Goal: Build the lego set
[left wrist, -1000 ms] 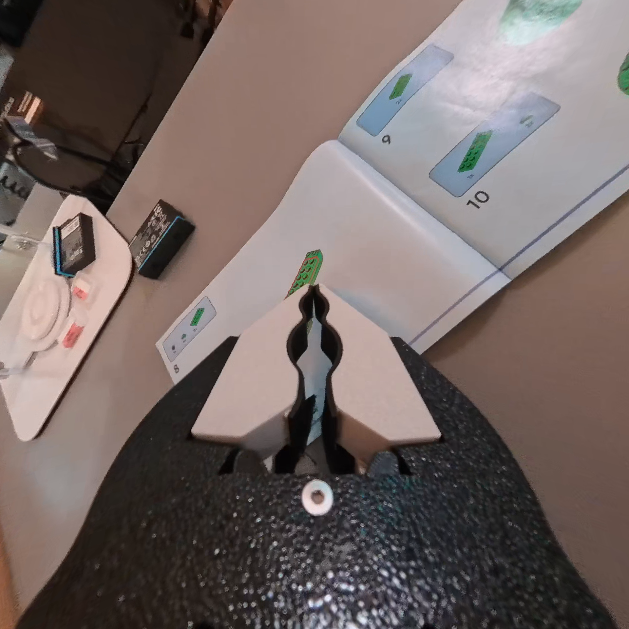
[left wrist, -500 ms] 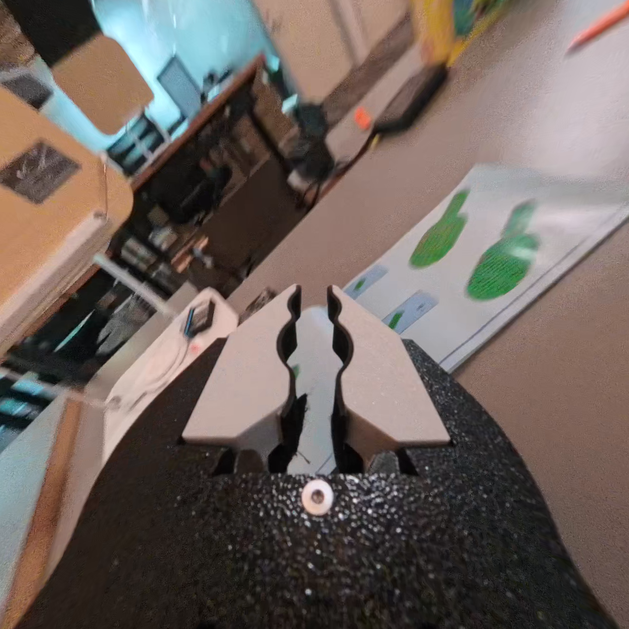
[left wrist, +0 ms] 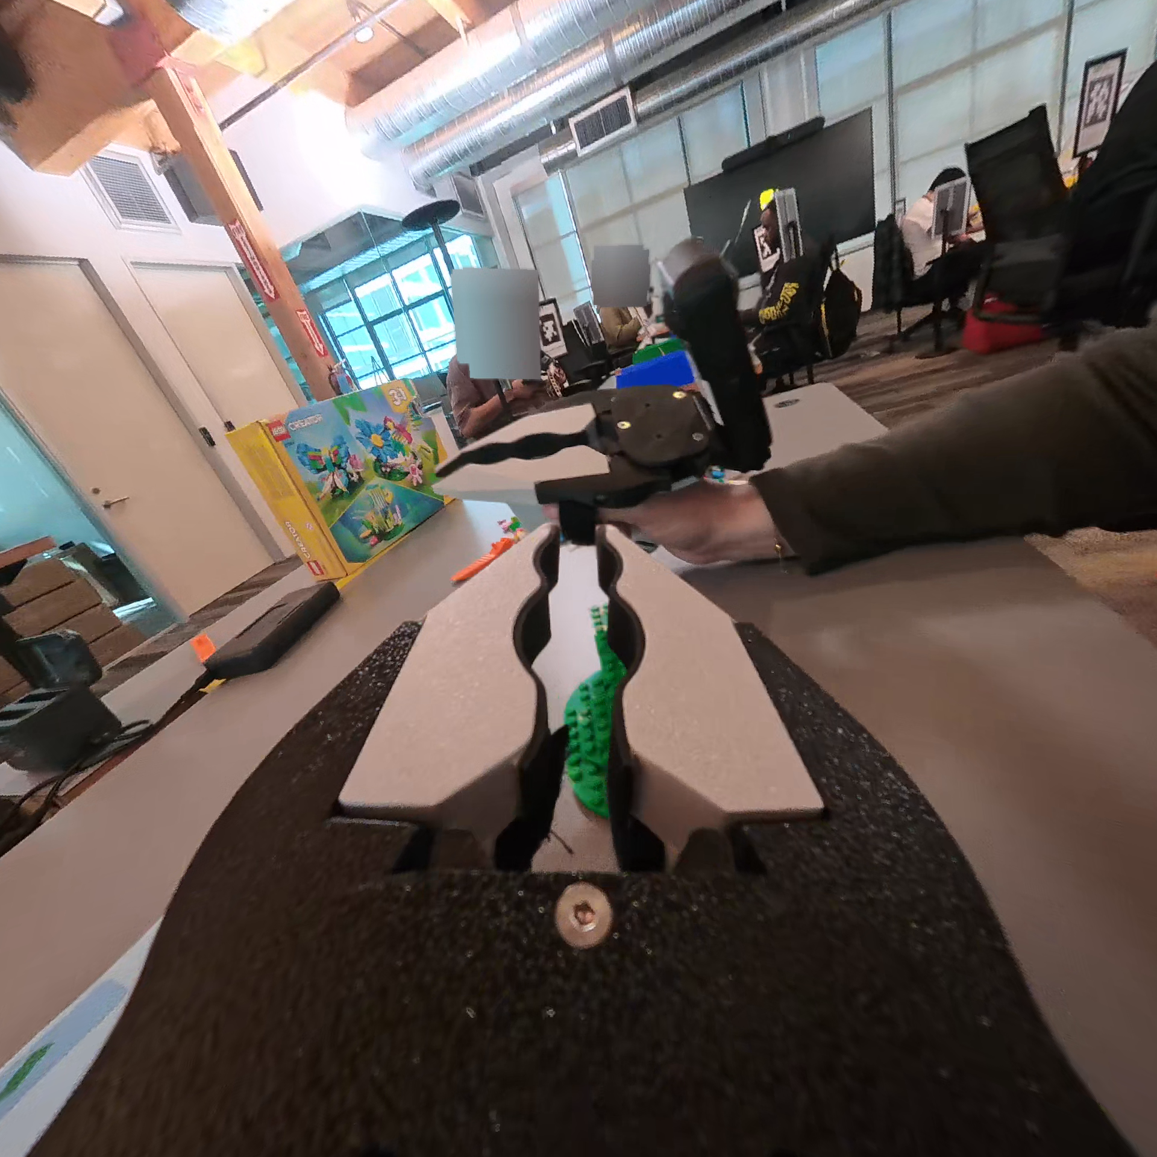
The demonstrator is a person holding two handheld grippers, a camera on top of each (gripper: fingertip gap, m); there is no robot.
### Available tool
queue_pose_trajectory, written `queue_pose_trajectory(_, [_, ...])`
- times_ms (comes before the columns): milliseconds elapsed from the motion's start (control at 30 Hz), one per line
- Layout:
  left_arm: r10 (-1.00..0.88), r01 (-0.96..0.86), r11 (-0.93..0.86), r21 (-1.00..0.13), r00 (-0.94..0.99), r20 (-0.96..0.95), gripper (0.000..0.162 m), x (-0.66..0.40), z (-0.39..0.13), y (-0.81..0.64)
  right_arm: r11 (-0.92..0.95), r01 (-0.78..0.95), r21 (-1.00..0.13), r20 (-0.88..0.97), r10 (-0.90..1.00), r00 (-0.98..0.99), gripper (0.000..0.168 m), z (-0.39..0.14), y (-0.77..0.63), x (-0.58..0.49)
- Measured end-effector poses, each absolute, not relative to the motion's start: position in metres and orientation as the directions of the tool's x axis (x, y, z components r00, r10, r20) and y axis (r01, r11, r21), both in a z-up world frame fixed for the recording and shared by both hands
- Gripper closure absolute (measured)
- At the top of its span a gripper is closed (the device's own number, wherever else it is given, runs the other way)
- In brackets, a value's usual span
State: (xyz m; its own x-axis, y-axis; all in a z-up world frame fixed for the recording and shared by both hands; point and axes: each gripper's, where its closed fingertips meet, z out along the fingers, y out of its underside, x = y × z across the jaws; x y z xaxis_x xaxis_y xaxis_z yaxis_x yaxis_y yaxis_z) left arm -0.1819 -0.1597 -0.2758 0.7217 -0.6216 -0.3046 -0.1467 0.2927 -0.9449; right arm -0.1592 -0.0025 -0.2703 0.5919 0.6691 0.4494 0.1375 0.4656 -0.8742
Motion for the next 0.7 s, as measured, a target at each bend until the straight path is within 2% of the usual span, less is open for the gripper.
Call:
queue_pose_trajectory(133, [-0.612, -0.120, 0.278, -0.953, 0.742, -0.272, 0.152, -0.192, -0.273, -0.130, 0.476, 0.139, -0.868, 0.454, 0.649, 0.611, 0.157, -0.263, -0.001, -0.158])
queue_pose_trajectory(367, [-0.667, -0.037, 0.228, -0.973, 0.722, -0.183, 0.151, -0.200, -0.273, -0.111, 0.502, 0.109, -0.858, 0.386, 0.490, 0.781, 0.147, -0.205, 0.018, -0.082])
queue_pose_trajectory(567, [-0.682, -0.088, 0.222, -0.971, 0.698, -0.219, 0.152, -0.192, -0.280, -0.105, 0.357, 0.063, -0.932, 0.220, 0.418, 0.882, 0.142, -0.194, 0.047, -0.001])
queue_pose_trajectory(700, [-0.686, -0.067, 0.222, -0.973, 0.698, -0.205, 0.153, -0.196, -0.278, -0.104, 0.225, 0.185, -0.957, 0.264, 0.401, 0.877, 0.144, -0.207, 0.049, 0.016])
